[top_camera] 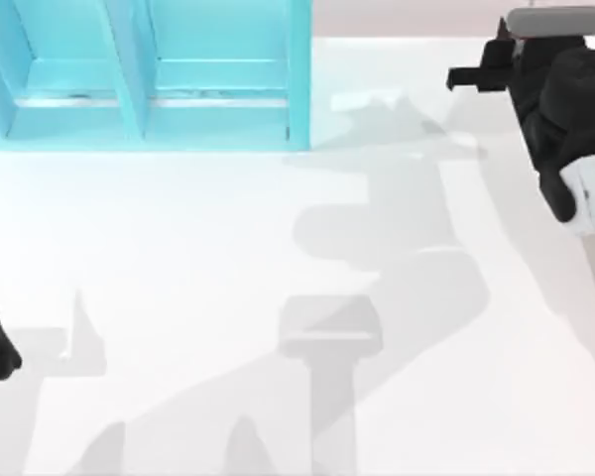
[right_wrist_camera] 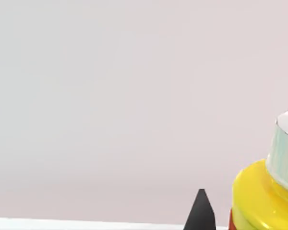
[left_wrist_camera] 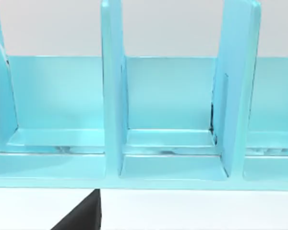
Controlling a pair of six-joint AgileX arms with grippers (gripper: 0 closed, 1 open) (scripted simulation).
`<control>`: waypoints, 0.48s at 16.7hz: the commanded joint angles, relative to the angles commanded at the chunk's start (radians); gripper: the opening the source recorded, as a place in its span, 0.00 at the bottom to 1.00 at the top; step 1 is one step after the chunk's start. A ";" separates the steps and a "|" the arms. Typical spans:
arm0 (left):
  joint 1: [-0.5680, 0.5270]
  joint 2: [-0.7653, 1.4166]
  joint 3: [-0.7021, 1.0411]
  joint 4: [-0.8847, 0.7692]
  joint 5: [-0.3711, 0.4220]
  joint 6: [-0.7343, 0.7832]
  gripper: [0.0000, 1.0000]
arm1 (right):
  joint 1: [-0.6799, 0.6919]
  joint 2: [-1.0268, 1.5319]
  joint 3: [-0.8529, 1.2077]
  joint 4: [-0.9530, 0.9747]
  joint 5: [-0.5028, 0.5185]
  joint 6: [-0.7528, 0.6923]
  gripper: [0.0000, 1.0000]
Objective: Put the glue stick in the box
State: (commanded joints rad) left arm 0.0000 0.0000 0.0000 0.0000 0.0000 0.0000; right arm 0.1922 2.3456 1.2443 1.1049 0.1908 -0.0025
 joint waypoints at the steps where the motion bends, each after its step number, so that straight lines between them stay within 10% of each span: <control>1: 0.000 0.000 0.000 0.000 0.000 0.000 1.00 | -0.028 -0.006 -0.011 0.006 -0.046 0.000 0.00; 8: 0.000 0.000 0.000 0.000 0.000 0.000 1.00 | -0.340 -0.071 -0.131 0.069 -0.546 -0.001 0.00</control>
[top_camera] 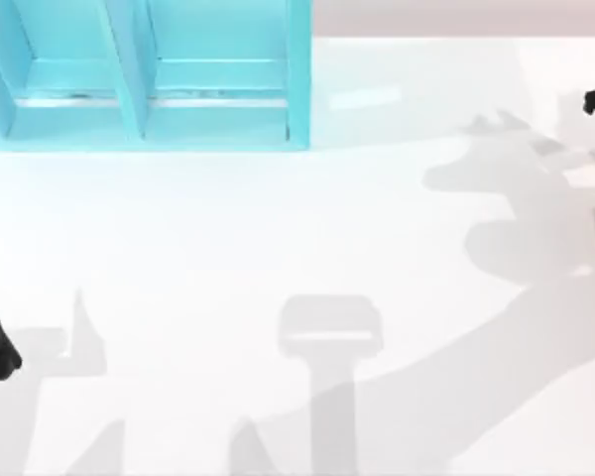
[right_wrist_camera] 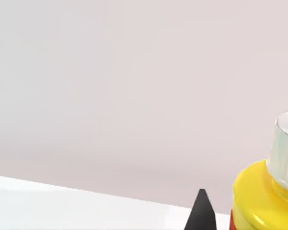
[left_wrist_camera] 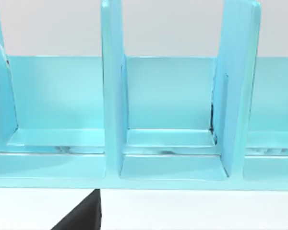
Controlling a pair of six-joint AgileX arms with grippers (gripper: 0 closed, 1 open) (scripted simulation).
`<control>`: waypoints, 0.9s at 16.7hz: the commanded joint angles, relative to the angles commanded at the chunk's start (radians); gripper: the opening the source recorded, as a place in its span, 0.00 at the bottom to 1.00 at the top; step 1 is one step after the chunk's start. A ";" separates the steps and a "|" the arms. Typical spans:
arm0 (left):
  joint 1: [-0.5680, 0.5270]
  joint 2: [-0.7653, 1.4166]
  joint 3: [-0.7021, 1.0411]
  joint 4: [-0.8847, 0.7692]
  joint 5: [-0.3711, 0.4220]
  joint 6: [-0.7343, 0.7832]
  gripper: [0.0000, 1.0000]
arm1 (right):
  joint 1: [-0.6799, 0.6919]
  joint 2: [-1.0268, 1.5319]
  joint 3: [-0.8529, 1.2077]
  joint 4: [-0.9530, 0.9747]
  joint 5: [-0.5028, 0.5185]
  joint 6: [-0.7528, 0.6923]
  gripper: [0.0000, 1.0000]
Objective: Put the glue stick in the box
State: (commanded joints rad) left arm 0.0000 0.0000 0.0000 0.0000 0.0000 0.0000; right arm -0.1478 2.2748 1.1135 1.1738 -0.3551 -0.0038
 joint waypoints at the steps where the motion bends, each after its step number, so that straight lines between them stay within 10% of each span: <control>1: 0.000 0.000 0.000 0.000 0.000 0.000 1.00 | -0.056 -0.011 -0.021 0.011 -0.089 -0.001 0.00; 15: 0.000 0.000 0.000 0.000 0.000 0.000 1.00 | -0.817 -0.123 -0.306 0.142 -1.293 -0.035 0.00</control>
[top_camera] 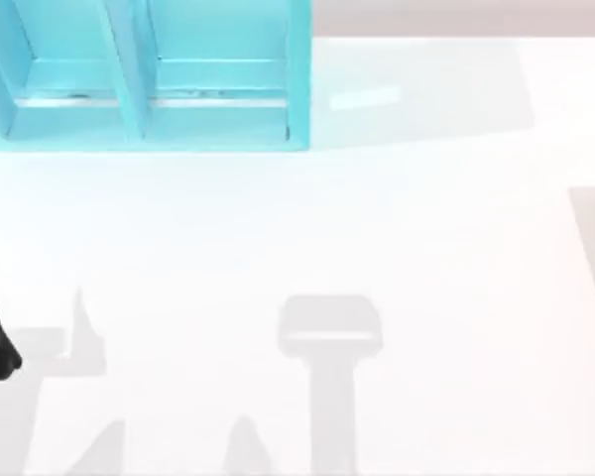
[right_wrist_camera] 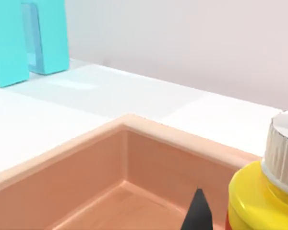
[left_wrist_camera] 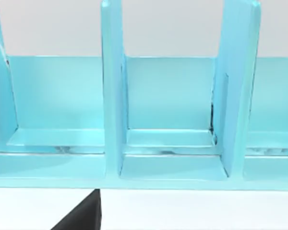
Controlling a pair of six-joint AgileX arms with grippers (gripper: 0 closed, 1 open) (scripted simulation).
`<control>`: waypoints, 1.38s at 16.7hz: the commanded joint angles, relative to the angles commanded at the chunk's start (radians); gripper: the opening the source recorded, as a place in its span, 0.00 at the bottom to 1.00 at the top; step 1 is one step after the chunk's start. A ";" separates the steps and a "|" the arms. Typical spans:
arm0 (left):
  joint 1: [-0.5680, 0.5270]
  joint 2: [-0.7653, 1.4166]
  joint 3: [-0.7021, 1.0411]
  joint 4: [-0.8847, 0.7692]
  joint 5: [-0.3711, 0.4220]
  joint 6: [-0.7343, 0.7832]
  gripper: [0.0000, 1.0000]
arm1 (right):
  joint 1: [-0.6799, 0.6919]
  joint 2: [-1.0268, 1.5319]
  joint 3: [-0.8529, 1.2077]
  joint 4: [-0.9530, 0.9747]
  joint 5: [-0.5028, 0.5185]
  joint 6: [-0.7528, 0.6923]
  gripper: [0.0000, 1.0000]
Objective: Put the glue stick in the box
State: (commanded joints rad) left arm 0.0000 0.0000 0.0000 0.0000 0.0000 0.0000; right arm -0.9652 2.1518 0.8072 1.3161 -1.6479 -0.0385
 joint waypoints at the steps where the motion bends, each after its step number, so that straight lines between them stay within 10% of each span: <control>1: 0.000 0.000 0.000 0.000 0.000 0.000 1.00 | -0.035 -0.003 -0.013 0.005 -0.054 -0.003 0.00; 9: 0.000 0.000 0.000 0.000 0.000 0.000 1.00 | -0.118 -0.009 -0.045 0.017 -0.183 -0.010 0.00; 10: 0.000 0.000 0.000 0.000 0.000 0.000 1.00 | -0.105 0.086 0.143 -0.096 0.055 0.004 0.00; 23: 0.000 0.000 0.000 0.000 0.000 0.000 1.00 | 0.056 0.013 -0.061 0.004 0.003 -0.094 0.00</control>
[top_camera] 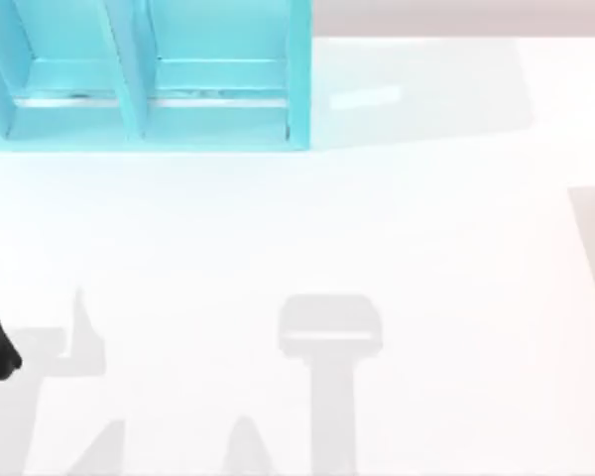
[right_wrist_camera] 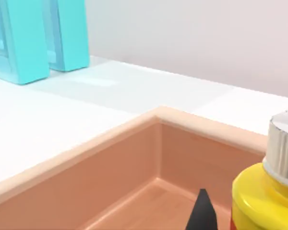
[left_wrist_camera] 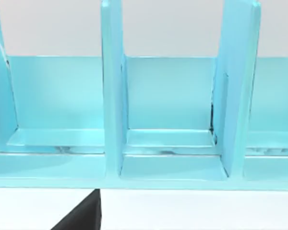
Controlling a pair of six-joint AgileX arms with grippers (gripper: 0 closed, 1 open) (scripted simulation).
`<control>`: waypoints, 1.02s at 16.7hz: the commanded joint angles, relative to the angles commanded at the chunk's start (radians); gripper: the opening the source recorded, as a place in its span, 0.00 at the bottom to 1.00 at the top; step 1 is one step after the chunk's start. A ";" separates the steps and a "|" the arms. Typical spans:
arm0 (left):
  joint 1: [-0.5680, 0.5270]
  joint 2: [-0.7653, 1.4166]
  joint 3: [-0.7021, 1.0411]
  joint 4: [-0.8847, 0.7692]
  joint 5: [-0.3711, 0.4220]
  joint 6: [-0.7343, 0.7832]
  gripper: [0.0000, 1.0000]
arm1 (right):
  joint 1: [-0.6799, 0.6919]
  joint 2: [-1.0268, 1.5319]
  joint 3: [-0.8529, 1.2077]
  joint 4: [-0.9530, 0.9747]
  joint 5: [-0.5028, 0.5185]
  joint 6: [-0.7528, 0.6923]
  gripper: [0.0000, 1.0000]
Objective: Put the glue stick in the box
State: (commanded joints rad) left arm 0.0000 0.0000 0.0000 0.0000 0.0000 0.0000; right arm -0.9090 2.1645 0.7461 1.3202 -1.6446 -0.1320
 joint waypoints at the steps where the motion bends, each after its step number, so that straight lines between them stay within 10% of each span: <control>1: 0.000 0.000 0.000 0.000 0.000 0.000 1.00 | 0.005 0.004 -0.015 0.001 -0.001 -0.005 0.00; 7: 0.000 0.000 0.000 0.000 0.000 0.000 1.00 | 0.009 0.011 -0.031 -0.002 -0.003 -0.010 0.00; 17: 0.000 0.000 0.000 0.000 0.000 0.000 1.00 | 0.009 0.011 -0.031 -0.002 -0.003 -0.010 0.75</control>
State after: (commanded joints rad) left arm 0.0000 0.0000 0.0000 0.0000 0.0000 0.0000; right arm -0.9002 2.1753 0.7150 1.3179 -1.6478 -0.1420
